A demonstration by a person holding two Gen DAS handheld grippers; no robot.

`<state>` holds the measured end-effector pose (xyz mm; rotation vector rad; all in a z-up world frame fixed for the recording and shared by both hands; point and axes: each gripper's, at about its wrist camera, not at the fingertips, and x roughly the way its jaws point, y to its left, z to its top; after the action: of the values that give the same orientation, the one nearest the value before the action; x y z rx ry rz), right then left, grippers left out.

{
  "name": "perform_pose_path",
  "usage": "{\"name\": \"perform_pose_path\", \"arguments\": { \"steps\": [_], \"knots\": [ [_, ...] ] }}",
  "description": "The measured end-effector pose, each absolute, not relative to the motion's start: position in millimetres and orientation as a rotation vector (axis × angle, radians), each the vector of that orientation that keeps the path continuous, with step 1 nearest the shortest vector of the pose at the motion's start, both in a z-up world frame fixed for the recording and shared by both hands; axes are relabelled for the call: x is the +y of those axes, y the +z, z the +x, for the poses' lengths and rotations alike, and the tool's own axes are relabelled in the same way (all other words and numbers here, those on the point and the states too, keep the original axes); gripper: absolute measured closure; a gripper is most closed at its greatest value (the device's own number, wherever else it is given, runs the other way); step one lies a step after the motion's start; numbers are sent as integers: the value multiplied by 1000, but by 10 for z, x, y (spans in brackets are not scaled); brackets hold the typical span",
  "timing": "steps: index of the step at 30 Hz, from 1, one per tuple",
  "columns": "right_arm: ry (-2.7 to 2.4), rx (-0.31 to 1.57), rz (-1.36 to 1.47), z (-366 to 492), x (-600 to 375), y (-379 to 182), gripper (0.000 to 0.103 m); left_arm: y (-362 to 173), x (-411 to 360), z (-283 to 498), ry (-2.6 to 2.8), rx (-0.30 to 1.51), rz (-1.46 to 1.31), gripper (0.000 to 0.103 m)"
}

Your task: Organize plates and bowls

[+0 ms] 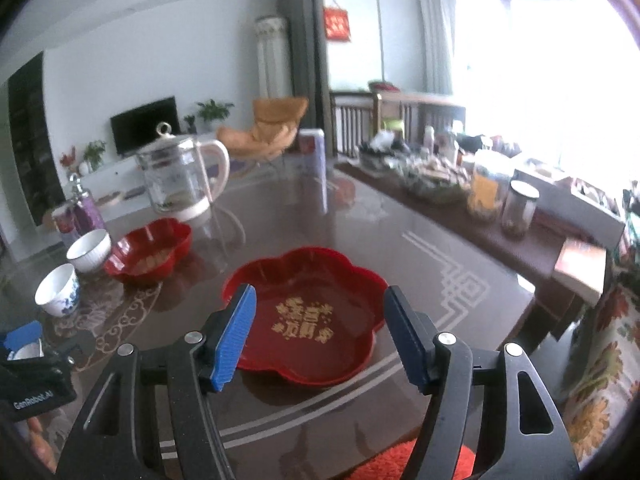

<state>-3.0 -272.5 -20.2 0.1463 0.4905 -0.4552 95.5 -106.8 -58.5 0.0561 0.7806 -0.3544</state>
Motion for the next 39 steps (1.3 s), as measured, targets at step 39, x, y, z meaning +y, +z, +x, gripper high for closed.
{"name": "perform_pose_path", "arguments": {
  "steps": [39],
  "knots": [
    [-295,374,-86,-143,-2089,-460,27,-737,-289,907,-295,837,-91,2]
  ]
}}
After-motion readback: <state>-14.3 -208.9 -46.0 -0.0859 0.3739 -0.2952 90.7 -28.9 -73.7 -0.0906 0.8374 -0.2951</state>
